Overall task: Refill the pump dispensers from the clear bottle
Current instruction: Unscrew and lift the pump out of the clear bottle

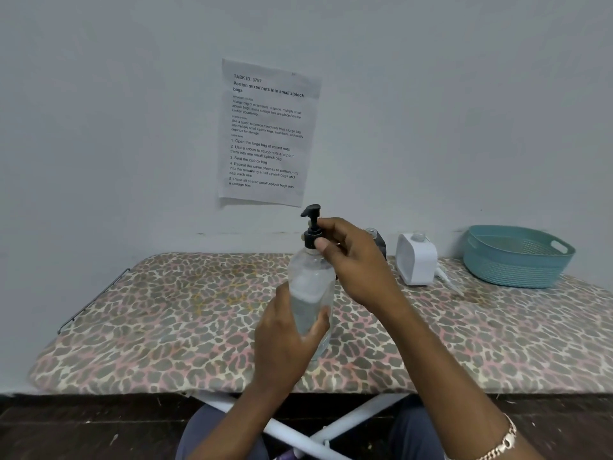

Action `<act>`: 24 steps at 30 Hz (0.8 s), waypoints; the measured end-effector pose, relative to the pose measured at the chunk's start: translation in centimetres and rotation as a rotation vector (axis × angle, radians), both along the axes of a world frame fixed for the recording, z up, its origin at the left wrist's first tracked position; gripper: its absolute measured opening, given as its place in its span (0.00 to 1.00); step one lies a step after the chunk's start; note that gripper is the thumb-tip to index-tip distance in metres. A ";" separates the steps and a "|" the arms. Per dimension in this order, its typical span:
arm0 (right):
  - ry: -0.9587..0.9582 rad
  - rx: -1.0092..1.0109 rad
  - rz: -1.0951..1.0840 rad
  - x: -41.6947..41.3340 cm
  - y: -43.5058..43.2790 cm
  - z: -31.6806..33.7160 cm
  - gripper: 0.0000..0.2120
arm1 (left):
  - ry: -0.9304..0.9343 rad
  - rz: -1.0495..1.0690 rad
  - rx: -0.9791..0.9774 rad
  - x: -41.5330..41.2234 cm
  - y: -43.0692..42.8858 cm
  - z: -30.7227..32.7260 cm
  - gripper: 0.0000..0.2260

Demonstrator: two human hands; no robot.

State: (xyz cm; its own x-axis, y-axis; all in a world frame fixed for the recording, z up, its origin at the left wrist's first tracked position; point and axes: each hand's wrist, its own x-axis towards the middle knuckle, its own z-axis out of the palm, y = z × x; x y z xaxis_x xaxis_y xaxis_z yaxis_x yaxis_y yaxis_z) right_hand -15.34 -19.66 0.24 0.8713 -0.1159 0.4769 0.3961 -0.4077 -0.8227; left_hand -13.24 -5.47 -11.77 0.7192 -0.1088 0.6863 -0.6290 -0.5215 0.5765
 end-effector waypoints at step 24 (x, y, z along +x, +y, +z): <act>-0.064 -0.027 -0.122 0.0 0.8 0.6 0.21 | 0.018 -0.005 -0.013 -0.1 -0.1 -0.1 0.27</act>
